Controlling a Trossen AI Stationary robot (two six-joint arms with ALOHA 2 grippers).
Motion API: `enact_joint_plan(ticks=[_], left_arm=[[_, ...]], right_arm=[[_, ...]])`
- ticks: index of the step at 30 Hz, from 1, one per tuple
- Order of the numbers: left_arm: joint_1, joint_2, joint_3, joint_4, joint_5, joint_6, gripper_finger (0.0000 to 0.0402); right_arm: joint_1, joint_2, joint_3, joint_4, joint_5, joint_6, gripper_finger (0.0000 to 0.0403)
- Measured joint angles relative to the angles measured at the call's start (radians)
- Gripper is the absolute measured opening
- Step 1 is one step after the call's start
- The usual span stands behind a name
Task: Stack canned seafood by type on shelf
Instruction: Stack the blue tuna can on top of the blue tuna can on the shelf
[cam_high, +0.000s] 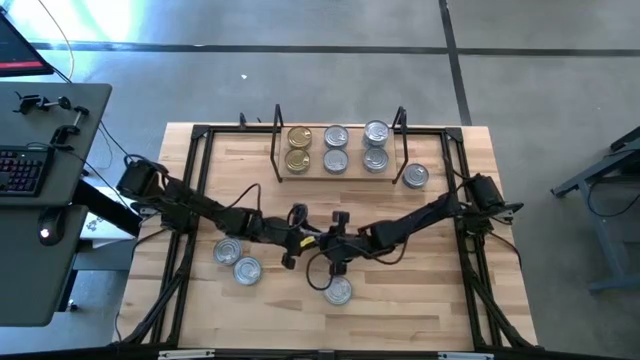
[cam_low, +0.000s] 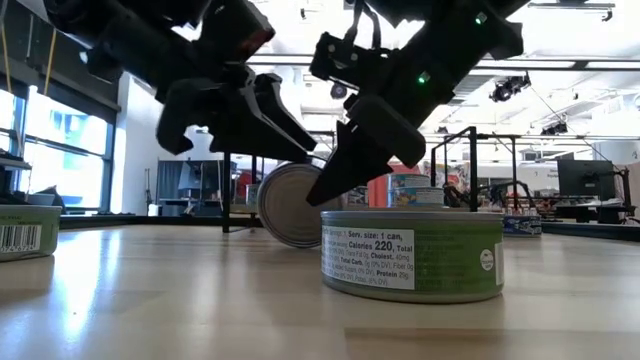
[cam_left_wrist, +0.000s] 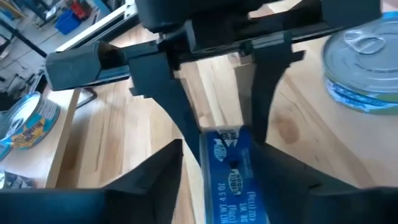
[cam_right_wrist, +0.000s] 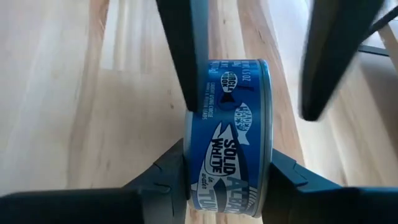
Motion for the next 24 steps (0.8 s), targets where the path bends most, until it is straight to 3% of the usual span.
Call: enact_joint_plan(ticks=[7,18,24], left_arm=[[0.021,0.041,0.004,0.019,0.018,-0.002,0.0208],[0.023,0.055,-0.003,-0.119,-0.001,-0.059,0.0182],[0.022,0.054,-0.002,-0.050,0.001,-0.091,0.0171]], right_arm=[[-0.001,0.000,0.000,-0.004,0.004,0.027,0.0121],[-0.005,-0.001,0.001,0.001,-0.010,0.037,0.0121],[-0.006,-0.002,0.001,0.005,-0.031,0.037,0.0121]])
